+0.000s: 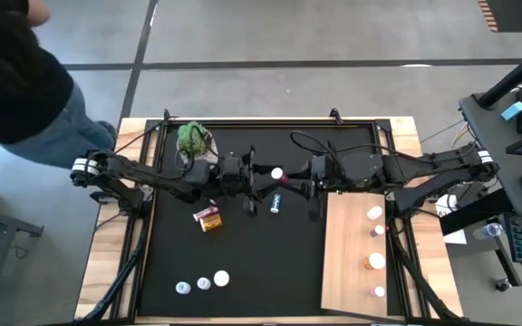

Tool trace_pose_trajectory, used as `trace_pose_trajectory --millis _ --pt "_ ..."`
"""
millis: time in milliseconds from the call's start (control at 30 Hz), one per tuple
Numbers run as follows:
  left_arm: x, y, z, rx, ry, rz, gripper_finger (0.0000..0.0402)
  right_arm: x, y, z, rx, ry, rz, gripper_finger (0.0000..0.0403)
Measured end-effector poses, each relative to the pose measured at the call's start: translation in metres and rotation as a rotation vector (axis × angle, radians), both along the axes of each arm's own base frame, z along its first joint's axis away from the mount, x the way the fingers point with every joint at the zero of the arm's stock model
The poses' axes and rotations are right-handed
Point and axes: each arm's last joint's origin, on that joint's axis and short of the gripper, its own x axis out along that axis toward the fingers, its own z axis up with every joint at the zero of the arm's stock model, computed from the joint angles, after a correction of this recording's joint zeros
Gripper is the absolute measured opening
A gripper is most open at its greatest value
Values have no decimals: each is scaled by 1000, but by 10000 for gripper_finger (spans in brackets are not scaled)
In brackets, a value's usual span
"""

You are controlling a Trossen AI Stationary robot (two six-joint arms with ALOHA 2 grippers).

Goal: Pick and place medicine bottles onto shelf by color
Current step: Put the bottom blue pill bottle on the shelf aligned with the other blue pill bottle

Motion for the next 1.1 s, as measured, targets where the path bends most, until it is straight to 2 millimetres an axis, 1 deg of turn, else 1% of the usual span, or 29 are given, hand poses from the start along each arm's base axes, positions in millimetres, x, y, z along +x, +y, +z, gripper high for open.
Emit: trace_pose_trajectory --millis 100,333,433,567,700,800,933,1033,1100 --pt "0 0 0 0 0 0 162 0 0 1 0 -14 0 91" --pt "0 0 0 3 0 -4 88 1 0 3 -16 -28 0 91" --pt "0 0 0 3 0 -4 67 1 0 3 -12 -28 0 91" --pt "0 0 0 3 0 -4 62 1 0 2 -6 -27 -1 91" --pt "0 0 0 2 2 -4 70 0 0 2 24 -16 -2 97" --pt "1 0 -1 2 10 -1 74 -4 0 5 67 59 -11 121" --pt "1 0 -2 1 15 2 74 -16 -2 17 147 187 -33 169" --pt "2 0 -8 5 72 2 74 -29 -3 31 219 278 -15 203" --pt "4 0 -14 -3 136 -4 75 -37 -4 41 270 312 -28 219"
